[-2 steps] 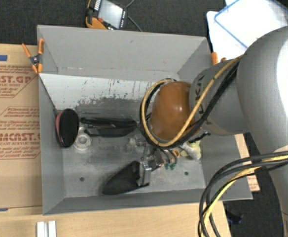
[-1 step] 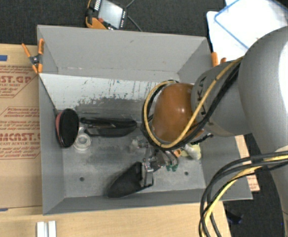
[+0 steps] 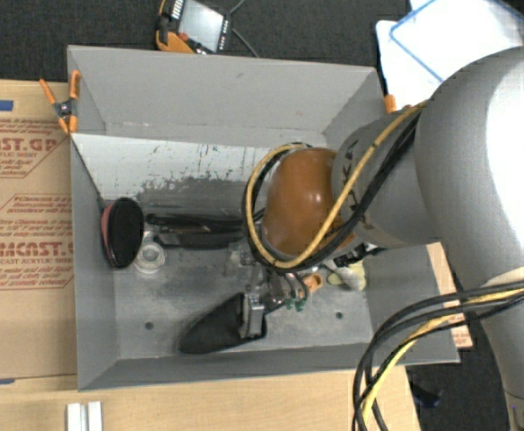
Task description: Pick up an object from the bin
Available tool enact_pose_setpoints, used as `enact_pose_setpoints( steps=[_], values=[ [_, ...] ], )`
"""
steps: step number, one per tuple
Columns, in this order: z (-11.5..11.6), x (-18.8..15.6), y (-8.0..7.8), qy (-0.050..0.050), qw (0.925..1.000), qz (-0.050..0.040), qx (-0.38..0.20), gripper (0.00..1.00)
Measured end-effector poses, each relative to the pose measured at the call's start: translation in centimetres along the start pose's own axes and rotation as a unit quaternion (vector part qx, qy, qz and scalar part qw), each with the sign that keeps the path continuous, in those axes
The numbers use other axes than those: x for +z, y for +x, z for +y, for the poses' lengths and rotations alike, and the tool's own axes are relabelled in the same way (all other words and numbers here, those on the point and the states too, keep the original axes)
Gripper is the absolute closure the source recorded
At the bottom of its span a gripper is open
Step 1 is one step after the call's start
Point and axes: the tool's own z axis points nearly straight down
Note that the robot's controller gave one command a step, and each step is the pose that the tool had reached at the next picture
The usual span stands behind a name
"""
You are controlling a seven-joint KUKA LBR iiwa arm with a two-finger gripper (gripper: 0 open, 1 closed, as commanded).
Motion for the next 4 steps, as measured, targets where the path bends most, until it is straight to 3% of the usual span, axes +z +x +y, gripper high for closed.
enact_pose_setpoints(
  steps=[1,2,3,4],
  values=[
    [0.7,0.0,0.4,0.001,1.0,-0.0017,0.0,0.0],
    [2.3,-2.3,-2.9,0.0,0.9946,-0.0021,-0.104,0.0],
    [1.5,-0.7,1.7,0.0,0.9982,0.0033,-0.06,0.0],
    [2.1,0.0,2.6,-0.001,0.9983,-0.0083,-0.058,0.0]
  ],
)
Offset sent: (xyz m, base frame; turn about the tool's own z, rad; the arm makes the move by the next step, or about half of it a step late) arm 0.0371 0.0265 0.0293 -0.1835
